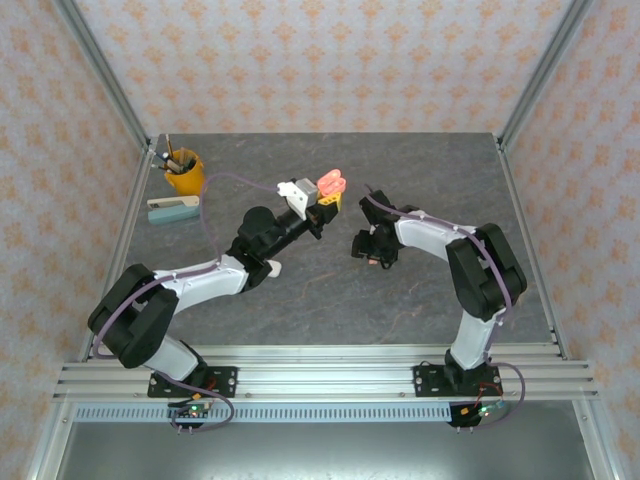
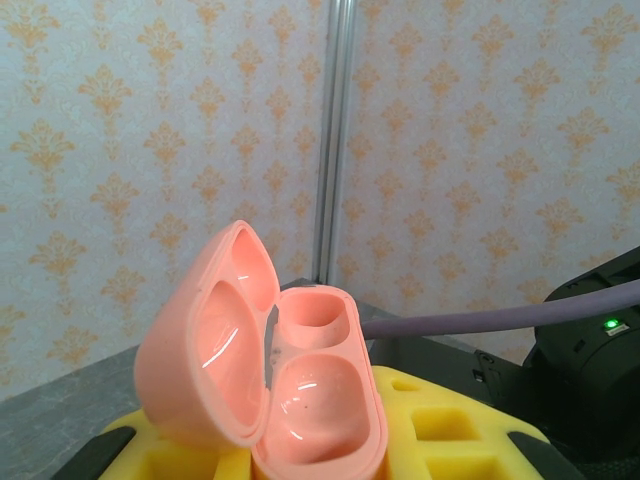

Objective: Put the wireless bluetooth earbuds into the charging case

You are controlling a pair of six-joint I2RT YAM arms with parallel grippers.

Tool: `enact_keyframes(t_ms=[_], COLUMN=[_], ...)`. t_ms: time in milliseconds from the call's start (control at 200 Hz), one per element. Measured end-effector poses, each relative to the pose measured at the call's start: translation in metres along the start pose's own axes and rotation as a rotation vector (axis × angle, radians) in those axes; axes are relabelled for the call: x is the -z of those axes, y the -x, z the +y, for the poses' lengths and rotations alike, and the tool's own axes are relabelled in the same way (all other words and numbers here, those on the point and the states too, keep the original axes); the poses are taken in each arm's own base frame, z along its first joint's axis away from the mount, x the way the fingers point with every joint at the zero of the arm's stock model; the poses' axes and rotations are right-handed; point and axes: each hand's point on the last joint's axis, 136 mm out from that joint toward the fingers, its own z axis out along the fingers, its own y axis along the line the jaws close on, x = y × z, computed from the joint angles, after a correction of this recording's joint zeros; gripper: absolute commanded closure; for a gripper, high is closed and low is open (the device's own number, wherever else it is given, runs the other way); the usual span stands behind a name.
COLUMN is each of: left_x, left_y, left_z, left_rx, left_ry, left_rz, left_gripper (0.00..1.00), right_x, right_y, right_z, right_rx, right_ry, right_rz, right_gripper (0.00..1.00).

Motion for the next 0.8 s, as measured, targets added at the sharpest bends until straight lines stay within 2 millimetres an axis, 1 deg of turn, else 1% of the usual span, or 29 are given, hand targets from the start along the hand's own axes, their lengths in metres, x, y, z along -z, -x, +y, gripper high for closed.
enact_keyframes(t_ms=[90, 255, 450, 550, 666, 801], left_x=[0.000, 0.000, 0.000, 0.000, 0.001, 0.003], left_y=[-0.001, -0.001, -0.001, -0.001, 0.001, 0.007], left_z=[0.000, 0.000, 0.002, 0.003, 0.003, 0.005], left_rx=[0.001, 0.001, 0.001, 0.001, -0.001, -0.009], left_ry=[0.001, 0.001, 0.009, 0.016, 0.019, 0.025], left_rz=[0.003, 0.003, 0.003, 0.003, 0.002, -0.006], left_gripper=[1.00, 1.00, 1.00, 1.00, 1.00, 1.00], right_x=[0.000, 0.006, 0.007, 0.009, 0.018, 0.034], right_y=[-0.003, -0.014, -0.024, -0.027, -0.023, -0.007], right_z=[0.004, 0.011, 0.036, 0.044, 0.043, 0.039], right_rx=[-0.007, -0.038, -0.036, -0.027, -0.018, 0.010], right_ry=[0.029, 0.088, 0.171, 0.195, 0.180, 0.144], right_rz=[0.006, 0.034, 0.061, 0.068, 0.048, -0.012], right_gripper=[0.42, 0.43, 0.43, 0.43, 0.42, 0.41])
